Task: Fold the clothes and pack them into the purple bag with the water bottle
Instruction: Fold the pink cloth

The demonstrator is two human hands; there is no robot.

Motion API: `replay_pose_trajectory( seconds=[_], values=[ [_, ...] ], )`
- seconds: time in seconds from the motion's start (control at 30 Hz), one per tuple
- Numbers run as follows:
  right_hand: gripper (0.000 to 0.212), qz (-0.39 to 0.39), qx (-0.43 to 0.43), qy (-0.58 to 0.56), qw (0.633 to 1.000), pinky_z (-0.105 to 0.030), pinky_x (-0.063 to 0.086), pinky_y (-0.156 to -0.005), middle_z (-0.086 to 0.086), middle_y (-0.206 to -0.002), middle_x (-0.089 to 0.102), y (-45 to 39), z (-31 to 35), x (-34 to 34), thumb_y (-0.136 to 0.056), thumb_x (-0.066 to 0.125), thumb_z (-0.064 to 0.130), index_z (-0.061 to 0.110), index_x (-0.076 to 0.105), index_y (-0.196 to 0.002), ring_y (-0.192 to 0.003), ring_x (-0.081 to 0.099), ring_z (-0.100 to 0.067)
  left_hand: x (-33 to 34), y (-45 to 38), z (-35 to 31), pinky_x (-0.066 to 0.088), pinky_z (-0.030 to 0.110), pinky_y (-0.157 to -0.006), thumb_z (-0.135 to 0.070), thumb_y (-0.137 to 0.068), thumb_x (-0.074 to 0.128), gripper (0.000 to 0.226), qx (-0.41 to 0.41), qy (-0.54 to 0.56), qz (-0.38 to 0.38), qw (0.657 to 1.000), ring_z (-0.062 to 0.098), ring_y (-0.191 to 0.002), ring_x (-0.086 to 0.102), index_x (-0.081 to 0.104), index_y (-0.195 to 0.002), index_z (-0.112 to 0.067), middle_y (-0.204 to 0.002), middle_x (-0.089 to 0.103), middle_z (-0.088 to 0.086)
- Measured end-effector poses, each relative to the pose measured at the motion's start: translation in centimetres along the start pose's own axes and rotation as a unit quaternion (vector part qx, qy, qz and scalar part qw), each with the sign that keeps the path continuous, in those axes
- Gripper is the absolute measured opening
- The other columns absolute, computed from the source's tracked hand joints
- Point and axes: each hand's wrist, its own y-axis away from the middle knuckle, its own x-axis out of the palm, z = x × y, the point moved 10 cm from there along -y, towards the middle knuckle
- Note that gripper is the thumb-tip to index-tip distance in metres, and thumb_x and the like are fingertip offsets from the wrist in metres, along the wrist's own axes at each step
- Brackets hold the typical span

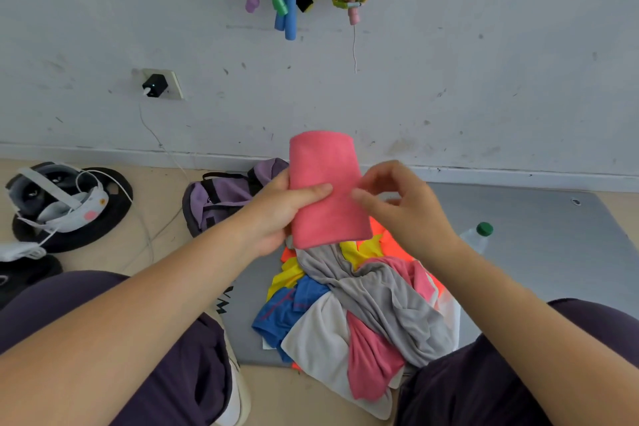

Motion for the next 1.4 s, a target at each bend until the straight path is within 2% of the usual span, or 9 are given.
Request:
replay_pose_trajectory(
  seconds=[0.13, 0.33, 0.63, 0.77, 0.93, 1.0, 1.1, 1.2, 1.4],
  values=[
    [0.063, 0.134, 0.161, -0.173, 0.962, -0.031, 0.055, -0.089, -0.003, -0.12, 0.068, -0.1, -2.3, 3.3, -0.075, 0.069, 0.055, 0.017, 0.056, -0.123, -0.106, 0.067, -0.013, 1.0, 1.5, -2.6, 0.057, 0.034, -0.085, -0.014, -0.071, 0.075, 0.064, 0.051, 0.006, 0.058, 0.997, 0.022, -0.109, 0.068, 0.052, -0.131, -0.017, -0.119, 0.07, 0.006],
    [0.047, 0.159, 0.145, -0.213, 0.953, -0.024, 0.056, -0.075, -0.003, -0.108, 0.074, -3.1, -1.9, 5.7, -0.078, 0.074, 0.043, 0.013, 0.067, -0.113, -0.1, 0.071, -0.019, -2.3, -1.3, -6.5, 0.059, 0.037, -0.073, -0.026, -0.069, 0.085, 0.05, 0.061, -0.044, 0.018, 0.997, 0.019, -0.095, 0.073, 0.065, -0.114, -0.022, -0.108, 0.074, 0.0],
    [0.048, 0.219, 0.293, -0.138, 0.92, -0.045, 0.052, -0.096, -0.011, -0.107, 0.073, -10.1, -15.5, 17.1, -0.078, 0.073, 0.042, 0.008, 0.068, -0.111, -0.104, 0.068, -0.029, -16.3, -14.1, 2.8, 0.061, 0.035, -0.069, -0.046, -0.084, 0.071, 0.035, -0.004, -0.237, -0.053, 0.97, 0.014, -0.088, 0.072, 0.061, -0.108, -0.023, -0.103, 0.072, 0.0],
    [0.029, 0.151, 0.226, 0.072, 0.959, -0.042, 0.055, -0.082, -0.013, -0.097, 0.073, -16.0, -22.3, 17.7, -0.084, 0.073, 0.036, 0.012, 0.07, -0.099, -0.086, 0.068, -0.024, -25.4, -18.3, 8.6, 0.044, 0.026, -0.088, -0.057, -0.088, 0.057, 0.038, 0.023, -0.455, -0.136, 0.88, 0.005, -0.107, 0.058, 0.06, -0.111, -0.027, -0.114, 0.064, -0.013],
    [0.02, 0.128, 0.23, -0.05, 0.963, -0.038, 0.056, -0.075, 0.0, -0.088, 0.075, -22.1, -26.8, 21.3, -0.083, 0.073, 0.033, 0.018, 0.071, -0.095, -0.079, 0.068, -0.016, -29.0, -22.1, 14.9, 0.031, 0.04, -0.112, -0.065, -0.091, 0.045, 0.062, 0.021, -0.618, -0.075, 0.783, 0.019, -0.127, 0.048, 0.05, -0.136, -0.023, -0.134, 0.059, -0.001],
    [0.018, 0.187, 0.243, -0.061, 0.95, -0.037, 0.056, -0.079, 0.0, -0.092, 0.076, -23.5, -28.2, 25.0, -0.083, 0.073, 0.031, 0.019, 0.071, -0.096, -0.084, 0.069, -0.018, -29.7, -22.8, 16.5, 0.048, 0.033, -0.086, -0.074, -0.087, 0.038, 0.057, 0.001, -0.606, -0.073, 0.792, 0.017, -0.102, 0.062, 0.061, -0.112, -0.029, -0.099, 0.069, -0.009],
    [0.026, 0.316, 0.234, 0.093, 0.915, -0.037, 0.051, -0.09, -0.003, -0.104, 0.071, -23.4, -32.1, 30.2, -0.086, 0.069, 0.036, 0.019, 0.068, -0.106, -0.096, 0.065, -0.021, -29.3, -23.5, 18.3, 0.033, 0.03, -0.051, -0.087, -0.078, 0.023, 0.074, -0.012, -0.642, -0.045, 0.765, 0.011, -0.061, 0.055, 0.058, -0.067, -0.023, -0.059, 0.055, -0.007],
    [0.038, 0.352, 0.187, 0.289, 0.871, -0.03, 0.04, -0.085, -0.004, -0.109, 0.064, -22.6, -35.7, 31.2, -0.086, 0.065, 0.046, 0.015, 0.066, -0.106, -0.097, 0.055, -0.02, -29.6, -23.9, 21.3, 0.032, 0.031, -0.051, -0.095, -0.067, 0.012, 0.084, -0.094, -0.675, 0.014, 0.731, 0.012, -0.056, 0.05, 0.05, -0.056, -0.021, -0.057, 0.051, -0.003],
    [0.03, 0.256, 0.172, 0.239, 0.921, -0.026, 0.036, -0.073, -0.005, -0.097, 0.067, -24.5, -35.4, 28.0, -0.086, 0.068, 0.039, 0.014, 0.07, -0.102, -0.09, 0.058, -0.023, -32.2, -24.2, 22.7, 0.037, 0.035, -0.073, -0.092, -0.071, 0.007, 0.087, -0.172, -0.756, 0.002, 0.632, 0.024, -0.084, 0.058, 0.053, -0.066, -0.019, -0.093, 0.068, 0.006]
  ],
)
